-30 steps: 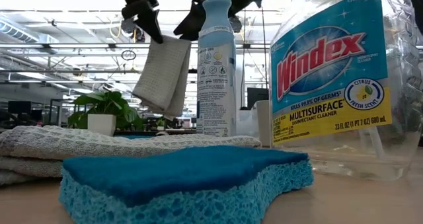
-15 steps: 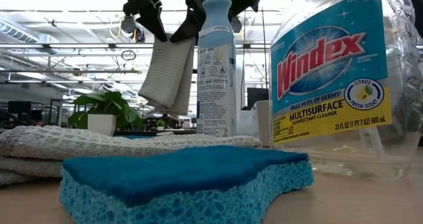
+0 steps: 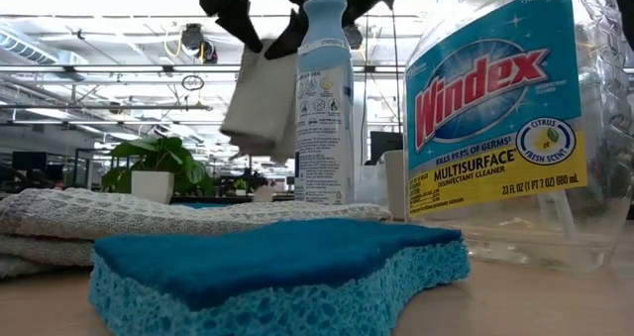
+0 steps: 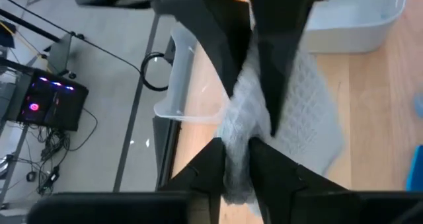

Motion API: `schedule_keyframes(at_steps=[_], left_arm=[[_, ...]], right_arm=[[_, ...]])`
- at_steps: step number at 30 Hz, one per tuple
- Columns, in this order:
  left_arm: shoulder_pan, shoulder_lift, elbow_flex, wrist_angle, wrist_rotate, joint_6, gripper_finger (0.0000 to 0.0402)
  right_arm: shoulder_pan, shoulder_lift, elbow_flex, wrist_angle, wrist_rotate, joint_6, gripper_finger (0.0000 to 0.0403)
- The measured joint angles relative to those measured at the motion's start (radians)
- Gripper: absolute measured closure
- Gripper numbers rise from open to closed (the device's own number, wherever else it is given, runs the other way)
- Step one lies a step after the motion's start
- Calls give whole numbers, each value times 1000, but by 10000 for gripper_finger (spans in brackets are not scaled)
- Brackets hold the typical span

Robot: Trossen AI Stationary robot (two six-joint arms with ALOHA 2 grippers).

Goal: Pick & Place Kitchen Items
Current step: Put the gray towel into the transparent bin

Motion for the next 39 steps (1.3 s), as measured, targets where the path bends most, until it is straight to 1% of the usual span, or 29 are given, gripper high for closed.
schedule_keyframes(at_steps=[5,10,12,14,19,21,26,31,33,37,39], left_arm=[[-1,-6,1,33,-11,8,310],[-1,-6,1,45,-15,24,309],[-1,-6,1,54,-16,31,309],[0,-6,1,63,-16,27,309],[13,-6,1,57,-14,5,309],[20,-6,-1,58,3,0,309],[35,-6,-20,69,54,-4,309],[39,7,-30,82,79,-69,309],[38,8,-31,82,83,-90,309],[39,6,-31,84,82,-102,309],[39,6,-31,84,82,-103,309]], right_arm=[[-30,-64,-1,-62,1,-4,398],[-72,-146,0,-162,4,0,400],[-88,-173,0,-199,21,12,400],[-102,-206,0,-247,74,16,400],[-138,-282,-4,-372,273,30,401],[-152,-315,-28,-390,344,50,401],[-205,-435,-154,-385,505,134,401],[-256,-578,-351,-378,730,260,401],[-275,-631,-432,-368,793,314,401],[-311,-713,-585,-289,839,391,401],[-332,-741,-652,-241,841,414,401]])
